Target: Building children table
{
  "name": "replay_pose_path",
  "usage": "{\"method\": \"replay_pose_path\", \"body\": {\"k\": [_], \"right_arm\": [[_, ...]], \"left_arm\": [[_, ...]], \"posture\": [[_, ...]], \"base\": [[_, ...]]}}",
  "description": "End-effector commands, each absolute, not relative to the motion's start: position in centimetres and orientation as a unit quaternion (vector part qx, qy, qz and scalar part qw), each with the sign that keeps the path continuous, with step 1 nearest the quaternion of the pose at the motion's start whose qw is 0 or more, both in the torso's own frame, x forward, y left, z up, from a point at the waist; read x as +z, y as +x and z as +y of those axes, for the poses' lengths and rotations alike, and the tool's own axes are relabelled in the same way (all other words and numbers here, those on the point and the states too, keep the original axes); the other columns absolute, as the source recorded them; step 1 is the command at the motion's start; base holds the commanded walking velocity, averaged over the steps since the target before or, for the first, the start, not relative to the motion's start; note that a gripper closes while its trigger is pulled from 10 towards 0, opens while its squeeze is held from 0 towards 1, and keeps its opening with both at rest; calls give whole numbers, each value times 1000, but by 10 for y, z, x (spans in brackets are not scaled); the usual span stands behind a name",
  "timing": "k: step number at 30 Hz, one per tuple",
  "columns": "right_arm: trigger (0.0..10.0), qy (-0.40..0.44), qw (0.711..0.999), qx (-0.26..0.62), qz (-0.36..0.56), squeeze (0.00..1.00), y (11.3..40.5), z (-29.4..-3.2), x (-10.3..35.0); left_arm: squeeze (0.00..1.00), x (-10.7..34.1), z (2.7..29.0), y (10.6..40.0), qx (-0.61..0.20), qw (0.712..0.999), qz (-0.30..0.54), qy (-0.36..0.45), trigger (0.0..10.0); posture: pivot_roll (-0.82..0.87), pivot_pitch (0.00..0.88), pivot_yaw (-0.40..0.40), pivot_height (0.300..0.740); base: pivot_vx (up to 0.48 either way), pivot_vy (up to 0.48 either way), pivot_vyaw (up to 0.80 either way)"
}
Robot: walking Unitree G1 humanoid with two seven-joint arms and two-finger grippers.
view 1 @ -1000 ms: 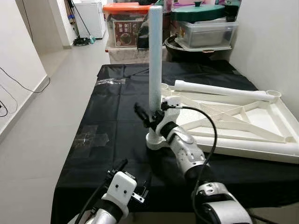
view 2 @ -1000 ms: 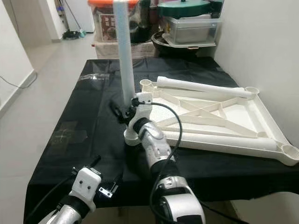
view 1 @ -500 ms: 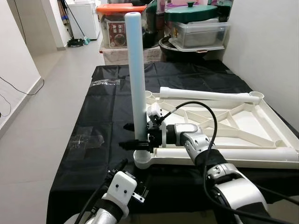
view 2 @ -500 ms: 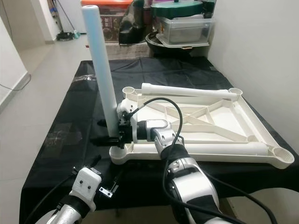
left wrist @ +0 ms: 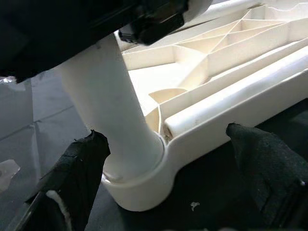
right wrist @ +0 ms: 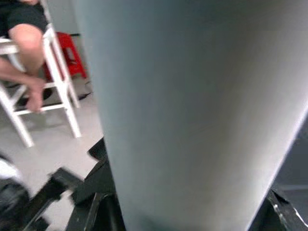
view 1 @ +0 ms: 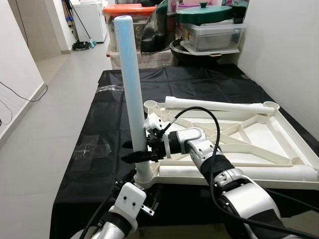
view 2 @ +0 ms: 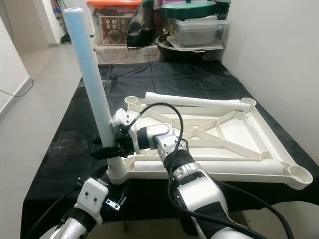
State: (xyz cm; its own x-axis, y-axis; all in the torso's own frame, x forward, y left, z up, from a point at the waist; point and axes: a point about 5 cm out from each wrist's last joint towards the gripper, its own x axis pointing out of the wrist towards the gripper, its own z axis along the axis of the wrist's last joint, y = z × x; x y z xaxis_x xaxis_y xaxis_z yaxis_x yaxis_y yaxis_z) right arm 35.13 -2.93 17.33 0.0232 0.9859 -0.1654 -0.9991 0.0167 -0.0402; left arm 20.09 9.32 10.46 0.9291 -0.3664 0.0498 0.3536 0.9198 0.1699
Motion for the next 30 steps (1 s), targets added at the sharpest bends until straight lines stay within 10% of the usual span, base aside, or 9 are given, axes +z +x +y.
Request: {"method": "replay_pose_path", "body": {"k": [1,6,8,13,14,22,29,30], "right_arm": [[0,-67,722,689,27,0,351,-26,172],[0,-47,768,638,16,0,356,-26,171],[0,-20,862,506,16,0,369,-27,169],[0,-2,906,423,22,0,376,-30,166],[0,22,956,292,22,0,380,-37,162],[0,111,993,29,28,0,360,-39,150],[0,131,990,-4,46,0,355,-32,142],[5451,136,989,4,51,0,355,-30,142]], "left_arm": [[0,101,93,200,-186,979,-30,76,10000],[0,101,93,200,-186,979,-29,76,10000],[0,101,93,200,-186,979,-29,76,10000],[0,101,93,200,-186,979,-29,75,10000],[0,100,93,201,-186,979,-28,75,10000],[0,100,94,201,-185,979,-28,75,10000],[0,100,93,201,-185,980,-28,74,10000],[0,100,93,201,-185,980,-28,74,10000]], "posture": [[31,0,-8,740],[31,0,-8,740],[25,0,-9,740],[25,0,-9,740],[12,0,-5,740],[16,0,-12,740],[19,0,-14,740],[19,0,-14,740]], "base": [[0,0,0],[0,0,0],[0,0,0],[0,0,0],[0,0,0],[0,0,0],[0,0,0],[0,0,0]]}}
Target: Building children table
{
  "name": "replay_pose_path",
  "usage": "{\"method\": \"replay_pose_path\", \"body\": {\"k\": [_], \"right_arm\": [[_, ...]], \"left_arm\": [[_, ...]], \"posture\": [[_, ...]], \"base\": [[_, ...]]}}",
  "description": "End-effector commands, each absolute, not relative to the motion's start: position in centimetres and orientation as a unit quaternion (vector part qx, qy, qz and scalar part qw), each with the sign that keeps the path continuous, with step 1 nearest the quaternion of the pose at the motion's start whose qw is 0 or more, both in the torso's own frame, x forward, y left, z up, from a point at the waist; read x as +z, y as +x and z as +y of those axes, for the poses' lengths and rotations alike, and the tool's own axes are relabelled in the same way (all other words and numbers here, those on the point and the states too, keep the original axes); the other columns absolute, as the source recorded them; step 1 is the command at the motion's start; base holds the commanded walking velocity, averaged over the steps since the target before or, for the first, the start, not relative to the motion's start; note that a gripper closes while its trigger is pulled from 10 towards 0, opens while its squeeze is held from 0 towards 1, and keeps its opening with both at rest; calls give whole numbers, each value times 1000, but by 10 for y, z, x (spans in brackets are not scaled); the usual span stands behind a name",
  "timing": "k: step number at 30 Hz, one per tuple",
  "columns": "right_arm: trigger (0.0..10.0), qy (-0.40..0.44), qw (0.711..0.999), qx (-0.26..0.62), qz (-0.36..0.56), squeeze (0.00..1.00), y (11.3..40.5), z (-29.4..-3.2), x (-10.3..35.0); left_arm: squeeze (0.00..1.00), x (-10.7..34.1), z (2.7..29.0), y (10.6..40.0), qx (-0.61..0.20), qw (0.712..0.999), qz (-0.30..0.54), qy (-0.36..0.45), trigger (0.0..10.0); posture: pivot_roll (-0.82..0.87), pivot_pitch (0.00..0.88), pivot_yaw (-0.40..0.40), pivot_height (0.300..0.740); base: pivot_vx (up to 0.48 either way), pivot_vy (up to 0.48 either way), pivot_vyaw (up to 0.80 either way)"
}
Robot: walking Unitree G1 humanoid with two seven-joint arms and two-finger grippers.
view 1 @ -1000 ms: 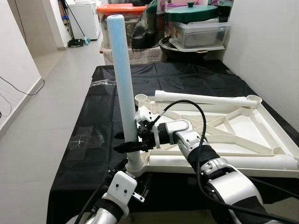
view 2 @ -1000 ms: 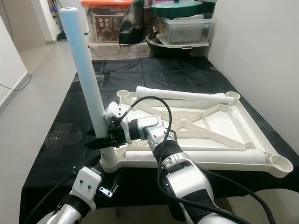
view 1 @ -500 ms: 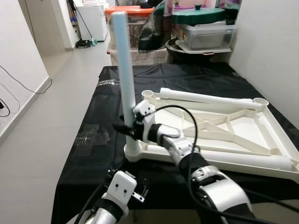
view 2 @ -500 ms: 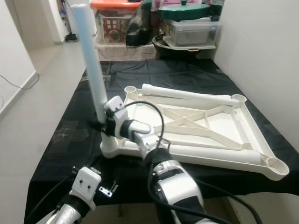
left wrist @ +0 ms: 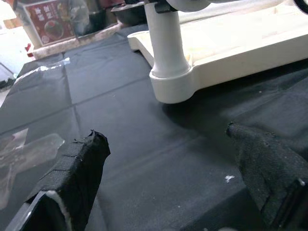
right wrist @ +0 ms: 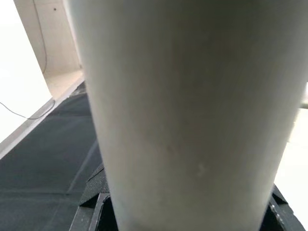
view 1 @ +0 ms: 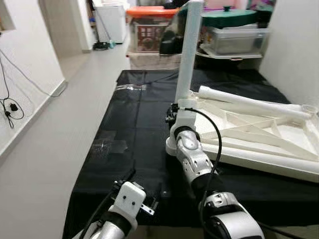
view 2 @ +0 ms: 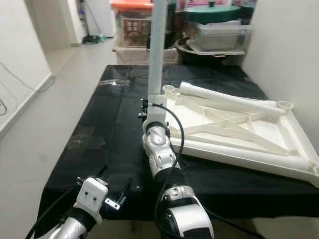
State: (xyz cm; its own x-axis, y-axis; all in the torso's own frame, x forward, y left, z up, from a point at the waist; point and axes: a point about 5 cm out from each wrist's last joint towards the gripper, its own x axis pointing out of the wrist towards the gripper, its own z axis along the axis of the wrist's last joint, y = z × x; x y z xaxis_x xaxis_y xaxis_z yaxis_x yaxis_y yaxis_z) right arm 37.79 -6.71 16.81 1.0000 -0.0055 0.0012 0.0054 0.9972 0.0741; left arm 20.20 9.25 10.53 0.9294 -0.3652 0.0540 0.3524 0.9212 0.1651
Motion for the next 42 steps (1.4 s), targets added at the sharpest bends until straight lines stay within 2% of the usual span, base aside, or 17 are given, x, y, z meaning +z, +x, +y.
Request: {"method": "replay_pose_path", "body": {"k": [1,6,7,11,12,13,28,30,33,37,42], "right_arm": [[10000,131,990,14,54,0,355,-28,142],[10000,132,989,33,48,0,355,-26,142],[10000,130,989,51,39,1000,352,-23,144],[10000,119,991,57,29,1000,347,-23,146],[10000,116,991,60,28,569,346,-24,145],[10000,115,991,67,28,0,344,-26,143],[10000,72,982,177,15,0,329,-45,127],[10000,54,979,195,17,0,322,-57,120],[10000,46,980,194,17,0,320,-62,119],[10000,0,984,181,1,0,303,-92,112],[10000,-35,988,152,5,0,297,-100,105]], "left_arm": [[0,100,93,201,-185,980,-28,74,10000],[0,100,93,201,-185,980,-28,74,10000],[0,100,93,201,-185,980,-28,73,10000],[0,100,94,202,-185,980,-28,73,10000],[0,100,94,202,-185,980,-27,73,10000],[0,99,94,202,-186,979,-27,73,10000],[0,99,93,202,-188,979,-27,74,10000],[0,99,93,201,-189,979,-26,74,10000],[0,99,93,201,-189,979,-26,74,10000],[0,98,93,202,-187,979,-25,76,10000],[0,98,97,204,-167,983,-22,71,10000]], "posture": [[19,0,-14,740],[12,0,-15,740],[12,0,-15,740],[11,0,-12,740],[11,0,-12,740],[9,0,-10,740],[3,0,-9,740],[-5,0,-5,740],[-5,0,-5,740],[-33,0,1,740],[-81,0,24,740]], "base": [[0,0,0],[0,0,0],[0,0,0],[0,0,0],[0,0,0],[0,0,0],[0,0,0],[0,0,0],[0,0,0],[0,0,0],[0,0,0]]}}
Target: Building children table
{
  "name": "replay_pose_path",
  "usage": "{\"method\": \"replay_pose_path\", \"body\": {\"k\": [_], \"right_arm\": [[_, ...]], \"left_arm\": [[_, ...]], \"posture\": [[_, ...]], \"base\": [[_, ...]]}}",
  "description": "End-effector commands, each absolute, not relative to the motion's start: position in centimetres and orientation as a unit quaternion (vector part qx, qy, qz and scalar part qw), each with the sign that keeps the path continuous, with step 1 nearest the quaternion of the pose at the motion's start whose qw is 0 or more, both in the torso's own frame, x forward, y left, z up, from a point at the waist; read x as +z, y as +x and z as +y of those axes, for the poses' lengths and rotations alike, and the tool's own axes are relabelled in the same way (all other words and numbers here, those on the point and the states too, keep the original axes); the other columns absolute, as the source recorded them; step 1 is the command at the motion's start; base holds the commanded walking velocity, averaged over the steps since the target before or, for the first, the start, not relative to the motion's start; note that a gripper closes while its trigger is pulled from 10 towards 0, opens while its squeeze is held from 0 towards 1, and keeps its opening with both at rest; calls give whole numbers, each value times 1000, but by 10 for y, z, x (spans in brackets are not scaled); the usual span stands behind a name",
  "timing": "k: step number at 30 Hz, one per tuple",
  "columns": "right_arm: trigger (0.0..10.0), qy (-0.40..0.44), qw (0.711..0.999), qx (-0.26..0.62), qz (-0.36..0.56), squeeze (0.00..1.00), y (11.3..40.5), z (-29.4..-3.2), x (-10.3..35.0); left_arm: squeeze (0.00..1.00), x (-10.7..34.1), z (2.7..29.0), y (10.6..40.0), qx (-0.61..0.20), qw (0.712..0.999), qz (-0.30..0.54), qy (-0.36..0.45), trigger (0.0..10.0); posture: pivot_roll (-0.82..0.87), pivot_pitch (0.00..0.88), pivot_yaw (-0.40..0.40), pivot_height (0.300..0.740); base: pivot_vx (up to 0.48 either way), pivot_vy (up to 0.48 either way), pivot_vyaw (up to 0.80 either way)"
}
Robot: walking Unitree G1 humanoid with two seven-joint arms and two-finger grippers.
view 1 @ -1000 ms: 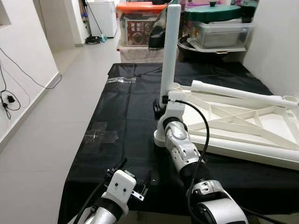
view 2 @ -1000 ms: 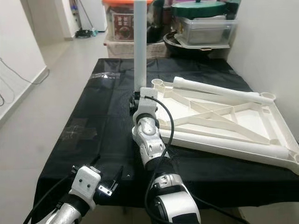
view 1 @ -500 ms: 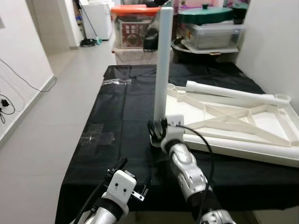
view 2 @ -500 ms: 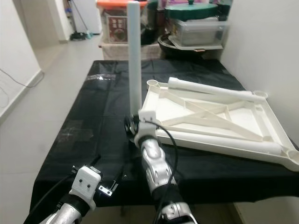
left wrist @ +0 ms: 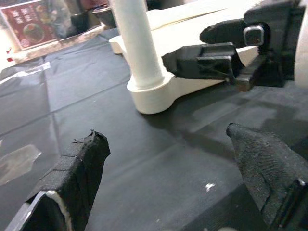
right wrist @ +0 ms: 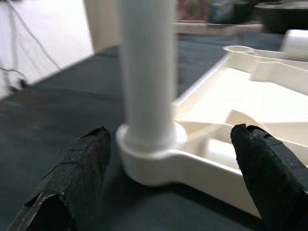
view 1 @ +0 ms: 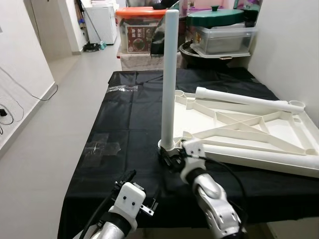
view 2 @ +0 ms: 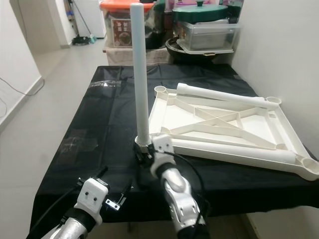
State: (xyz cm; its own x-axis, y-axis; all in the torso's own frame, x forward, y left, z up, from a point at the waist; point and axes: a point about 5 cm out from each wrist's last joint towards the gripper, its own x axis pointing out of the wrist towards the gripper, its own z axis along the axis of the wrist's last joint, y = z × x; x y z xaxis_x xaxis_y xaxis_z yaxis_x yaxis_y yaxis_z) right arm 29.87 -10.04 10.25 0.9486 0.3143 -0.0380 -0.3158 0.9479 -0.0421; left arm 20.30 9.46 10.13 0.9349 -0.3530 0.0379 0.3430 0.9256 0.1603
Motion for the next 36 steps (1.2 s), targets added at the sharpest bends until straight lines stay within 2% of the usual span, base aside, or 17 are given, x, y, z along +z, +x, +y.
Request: {"method": "replay_pose_path", "body": {"k": [1,11,24,36], "right_arm": [[10000,-44,989,143,5,0,295,-102,104],[10000,-17,984,180,-3,0,288,-95,107],[10000,-32,980,194,-12,0,287,-87,109],[10000,-29,979,200,-3,0,288,-86,106]], "left_arm": [[0,98,99,204,-160,985,-20,66,10000],[0,100,115,208,-101,994,-9,36,10000],[0,98,115,213,-103,993,0,54,10000],[0,95,116,214,-97,994,6,59,10000]], "posture": [[-81,0,24,740],[-84,0,46,740],[-70,0,54,740],[-54,0,36,740]], "base": [[0,0,0],[0,0,0],[0,0,0],[0,-472,0]]}}
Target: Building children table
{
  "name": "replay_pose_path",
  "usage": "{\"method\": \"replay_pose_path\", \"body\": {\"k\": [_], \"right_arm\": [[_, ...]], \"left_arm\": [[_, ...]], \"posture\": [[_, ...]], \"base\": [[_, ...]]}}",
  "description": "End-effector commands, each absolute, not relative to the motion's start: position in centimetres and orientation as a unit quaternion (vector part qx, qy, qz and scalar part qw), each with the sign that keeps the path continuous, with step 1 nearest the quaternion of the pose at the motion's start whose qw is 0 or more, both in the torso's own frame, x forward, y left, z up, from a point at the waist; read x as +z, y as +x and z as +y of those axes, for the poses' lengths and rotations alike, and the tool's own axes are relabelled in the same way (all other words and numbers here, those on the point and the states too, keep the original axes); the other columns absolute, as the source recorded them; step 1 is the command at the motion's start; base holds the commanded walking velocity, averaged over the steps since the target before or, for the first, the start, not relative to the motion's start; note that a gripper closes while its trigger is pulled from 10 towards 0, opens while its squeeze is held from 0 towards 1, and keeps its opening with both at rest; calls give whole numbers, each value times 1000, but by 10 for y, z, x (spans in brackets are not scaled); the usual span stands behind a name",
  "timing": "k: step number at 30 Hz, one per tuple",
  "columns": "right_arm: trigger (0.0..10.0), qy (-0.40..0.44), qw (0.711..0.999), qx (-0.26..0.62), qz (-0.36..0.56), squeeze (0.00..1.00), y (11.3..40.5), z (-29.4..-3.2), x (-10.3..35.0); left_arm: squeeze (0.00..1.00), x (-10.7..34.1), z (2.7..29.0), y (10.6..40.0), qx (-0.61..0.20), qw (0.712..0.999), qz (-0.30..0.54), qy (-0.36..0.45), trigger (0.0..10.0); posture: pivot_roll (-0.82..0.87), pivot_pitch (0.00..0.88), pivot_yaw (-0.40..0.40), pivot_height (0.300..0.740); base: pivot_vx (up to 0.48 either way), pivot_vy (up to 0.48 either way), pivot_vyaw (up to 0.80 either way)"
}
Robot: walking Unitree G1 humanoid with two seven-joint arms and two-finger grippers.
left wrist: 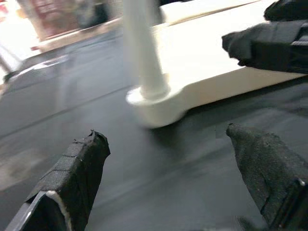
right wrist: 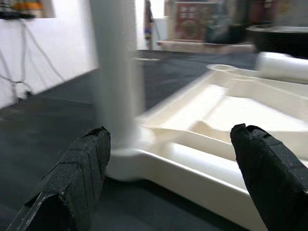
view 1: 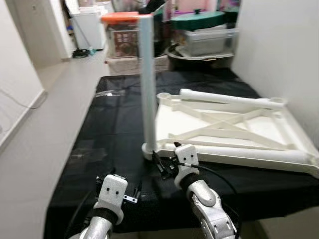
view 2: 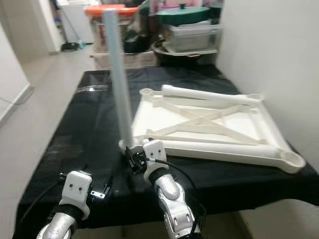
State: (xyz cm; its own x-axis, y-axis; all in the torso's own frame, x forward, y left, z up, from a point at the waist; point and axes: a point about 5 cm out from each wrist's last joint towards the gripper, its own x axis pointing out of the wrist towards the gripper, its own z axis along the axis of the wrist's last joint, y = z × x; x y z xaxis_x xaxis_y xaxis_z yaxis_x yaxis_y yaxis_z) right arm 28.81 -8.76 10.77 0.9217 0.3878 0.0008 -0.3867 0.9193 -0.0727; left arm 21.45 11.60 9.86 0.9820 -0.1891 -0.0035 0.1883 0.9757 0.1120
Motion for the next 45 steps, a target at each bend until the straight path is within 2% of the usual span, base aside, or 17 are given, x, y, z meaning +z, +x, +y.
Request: {"method": "replay_pose_path", "body": {"k": [1,11,17,25,33,37,39,41,45], "right_arm": [[10000,-30,979,200,-2,0,288,-86,106],[10000,-24,978,208,2,0,288,-84,105],[10000,-14,976,216,-2,0,289,-83,108],[10000,15,975,220,-15,0,311,-84,129],[10000,-33,972,233,-22,0,326,-86,135],[10000,-34,965,256,-32,0,329,-81,140],[10000,-47,945,323,-25,0,330,-66,145],[10000,-47,945,323,-25,0,330,-66,145],[10000,-87,922,375,35,0,353,-49,152]], "left_arm": [[0,95,116,214,-98,993,7,59,10000],[0,95,116,214,-96,994,9,59,10000],[0,95,117,215,-91,995,12,42,10000],[0,96,116,215,-92,995,13,41,10000],[0,96,118,214,-85,996,16,31,10000],[0,96,119,213,-80,996,17,27,10000],[0,95,118,212,-84,996,19,21,10000],[0,95,118,212,-84,996,19,21,10000],[0,97,115,209,-94,995,16,-2,10000]], "posture": [[-54,0,36,740],[-50,0,35,740],[-46,0,31,740],[-44,0,26,740],[-38,0,20,740],[-34,0,18,740],[-38,0,24,740],[-38,0,24,740],[-25,0,1,740]], "base": [[0,-472,0],[0,-456,0],[0,0,0],[0,0,0],[0,0,0],[0,0,0],[0,0,0],[0,0,0],[0,0,0]]}}
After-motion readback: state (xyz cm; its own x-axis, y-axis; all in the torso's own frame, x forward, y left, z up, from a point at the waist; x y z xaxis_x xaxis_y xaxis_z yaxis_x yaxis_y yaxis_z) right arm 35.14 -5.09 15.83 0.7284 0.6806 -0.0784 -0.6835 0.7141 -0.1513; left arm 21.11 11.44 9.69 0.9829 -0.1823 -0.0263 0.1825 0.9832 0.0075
